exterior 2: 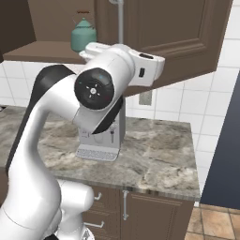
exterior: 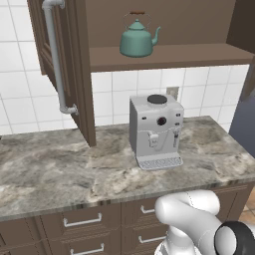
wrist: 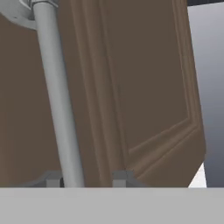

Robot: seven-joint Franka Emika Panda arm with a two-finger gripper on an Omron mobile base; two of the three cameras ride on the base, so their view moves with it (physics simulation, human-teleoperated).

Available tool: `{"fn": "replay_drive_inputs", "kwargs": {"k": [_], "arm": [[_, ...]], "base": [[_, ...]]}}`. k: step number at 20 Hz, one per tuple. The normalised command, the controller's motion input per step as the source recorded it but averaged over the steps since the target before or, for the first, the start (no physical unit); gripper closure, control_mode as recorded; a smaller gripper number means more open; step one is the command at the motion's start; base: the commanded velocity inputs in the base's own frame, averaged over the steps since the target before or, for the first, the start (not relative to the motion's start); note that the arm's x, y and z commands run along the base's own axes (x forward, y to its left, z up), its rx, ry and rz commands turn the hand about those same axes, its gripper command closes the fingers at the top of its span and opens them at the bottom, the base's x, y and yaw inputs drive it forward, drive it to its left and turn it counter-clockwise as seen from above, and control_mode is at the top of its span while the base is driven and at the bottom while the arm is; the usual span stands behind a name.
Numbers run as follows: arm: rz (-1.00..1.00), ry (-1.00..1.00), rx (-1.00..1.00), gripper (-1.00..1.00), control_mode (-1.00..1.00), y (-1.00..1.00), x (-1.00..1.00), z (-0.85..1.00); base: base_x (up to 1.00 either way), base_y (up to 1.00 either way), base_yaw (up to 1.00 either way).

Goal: Open the cabinet, pick the kettle from the cabinet, and place it in the sink.

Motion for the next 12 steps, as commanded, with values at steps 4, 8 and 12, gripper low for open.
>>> {"fn": "replay_drive_inputs", "kwargs": {"k": [4, 8, 12], "arm": [[0.00, 0.00, 0.05, 1.00, -1.00, -0.57, -0.43, 0.00], [0.00, 0.02, 0.01, -1.00, -1.00, -0.36, -0.25, -0.15], [0.00, 0.05, 0.00, -1.00, -1.00, -0.01, -0.09, -0.52]], "base": [[0.00, 0.00, 0.00], [0.00, 0.00, 0.00], [0.00, 0.00, 0.00]]}}
